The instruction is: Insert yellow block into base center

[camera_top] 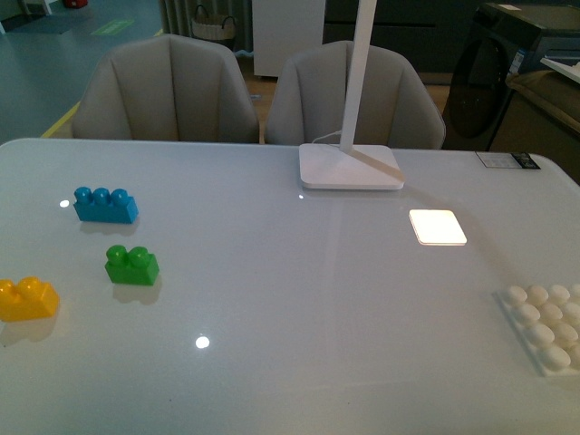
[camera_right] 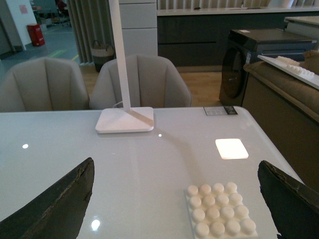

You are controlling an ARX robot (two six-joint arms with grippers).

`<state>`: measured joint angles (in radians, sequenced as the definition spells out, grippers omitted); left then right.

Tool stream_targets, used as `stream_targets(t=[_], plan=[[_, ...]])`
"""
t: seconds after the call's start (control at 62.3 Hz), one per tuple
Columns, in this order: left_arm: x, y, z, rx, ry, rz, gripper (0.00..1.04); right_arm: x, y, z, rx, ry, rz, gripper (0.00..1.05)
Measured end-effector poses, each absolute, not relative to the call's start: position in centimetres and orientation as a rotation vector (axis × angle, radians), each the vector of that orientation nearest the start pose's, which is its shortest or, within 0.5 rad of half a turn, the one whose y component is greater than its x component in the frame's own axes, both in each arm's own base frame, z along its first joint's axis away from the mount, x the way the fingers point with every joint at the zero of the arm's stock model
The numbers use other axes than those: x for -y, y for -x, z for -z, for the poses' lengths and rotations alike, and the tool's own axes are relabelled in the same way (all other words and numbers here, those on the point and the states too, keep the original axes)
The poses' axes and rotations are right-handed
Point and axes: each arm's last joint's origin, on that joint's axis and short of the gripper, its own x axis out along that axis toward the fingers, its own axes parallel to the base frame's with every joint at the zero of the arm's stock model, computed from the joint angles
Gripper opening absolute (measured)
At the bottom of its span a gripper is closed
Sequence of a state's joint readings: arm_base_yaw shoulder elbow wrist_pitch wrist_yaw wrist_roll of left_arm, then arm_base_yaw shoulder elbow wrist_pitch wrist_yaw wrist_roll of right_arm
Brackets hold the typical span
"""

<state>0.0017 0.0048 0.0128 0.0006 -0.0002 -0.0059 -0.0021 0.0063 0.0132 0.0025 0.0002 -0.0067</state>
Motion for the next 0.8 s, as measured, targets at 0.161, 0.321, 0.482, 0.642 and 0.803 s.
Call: stream_targets(t=[0.161, 0.321, 0.482, 0.642, 0.803], plan=[[-0.02, -9.72, -16.75, 0.009, 0.006, -0.002, 0.97, 0.02, -9.73, -16.77, 0.009, 0.006, 0.003, 0.96], [-0.02, -9.72, -16.75, 0.009, 0.006, -0.002, 0.97, 0.02, -9.73, -16.77, 0.009, 0.007, 0.003, 0.96], [-0.02, -9.72, -16.75, 0.009, 0.006, -0.002, 0.97, 0.02, -9.73, -16.77, 0.009, 0.007, 0.002, 0.96], [-0.02, -9.72, -16.75, 0.009, 0.006, -0.002, 0.97, 0.02, -9.73, -16.77, 0.009, 0.006, 0.003, 0.96], [-0.02, -9.72, -16.75, 0.009, 0.006, -0.002, 0.97, 0.03, -9.78, -16.65, -0.023, -0.008, 0.03, 0.96]])
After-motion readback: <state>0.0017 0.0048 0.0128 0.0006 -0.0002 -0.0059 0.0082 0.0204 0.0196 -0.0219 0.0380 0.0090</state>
